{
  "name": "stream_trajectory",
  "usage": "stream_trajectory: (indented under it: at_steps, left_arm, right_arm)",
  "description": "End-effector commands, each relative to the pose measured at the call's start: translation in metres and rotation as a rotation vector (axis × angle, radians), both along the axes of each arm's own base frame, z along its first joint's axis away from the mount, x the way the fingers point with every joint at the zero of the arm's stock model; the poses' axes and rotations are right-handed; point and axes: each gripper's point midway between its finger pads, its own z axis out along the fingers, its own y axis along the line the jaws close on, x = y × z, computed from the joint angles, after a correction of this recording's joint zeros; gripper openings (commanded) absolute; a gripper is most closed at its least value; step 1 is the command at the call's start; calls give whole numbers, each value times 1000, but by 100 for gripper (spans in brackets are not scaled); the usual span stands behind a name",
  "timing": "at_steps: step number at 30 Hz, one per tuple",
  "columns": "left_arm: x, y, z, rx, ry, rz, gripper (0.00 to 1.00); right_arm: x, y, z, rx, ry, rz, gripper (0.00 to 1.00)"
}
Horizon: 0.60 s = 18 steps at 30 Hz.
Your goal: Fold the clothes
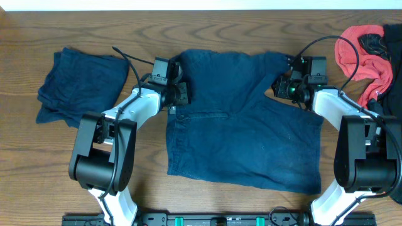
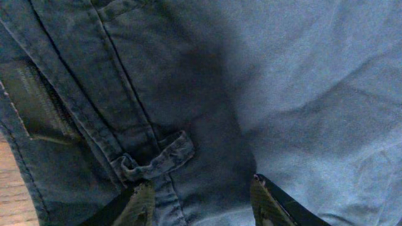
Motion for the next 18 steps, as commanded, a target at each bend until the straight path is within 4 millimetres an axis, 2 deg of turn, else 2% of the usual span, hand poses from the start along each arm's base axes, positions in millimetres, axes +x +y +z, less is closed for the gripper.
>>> stream_trajectory:
  at_steps: [1,4,8,15,17,18]
  left_arm:
    - [-8,4,-20,28,53,-2,52]
    - [-8,4,-20,28,53,-2,52]
    - [-8,4,-20,28,54,-2,52]
    - [-10,5,-21,31,66,-2,52]
    - [-12,5,-22,32,72,-2,52]
    - [-12,6,-22,33,75,-3,52]
  right_arm:
    - [0,-10,-9,-60,14,-41,40]
    - [2,-19,-10,-90,10,-87,43]
    - [9,-18,-10,-84,-15,-92,43]
    - [13,-3,-29,-45,-13,-63,44]
    - [12,-1,-37,-45,1,-60,37]
    - [12,-2,-40,-45,7,-69,30]
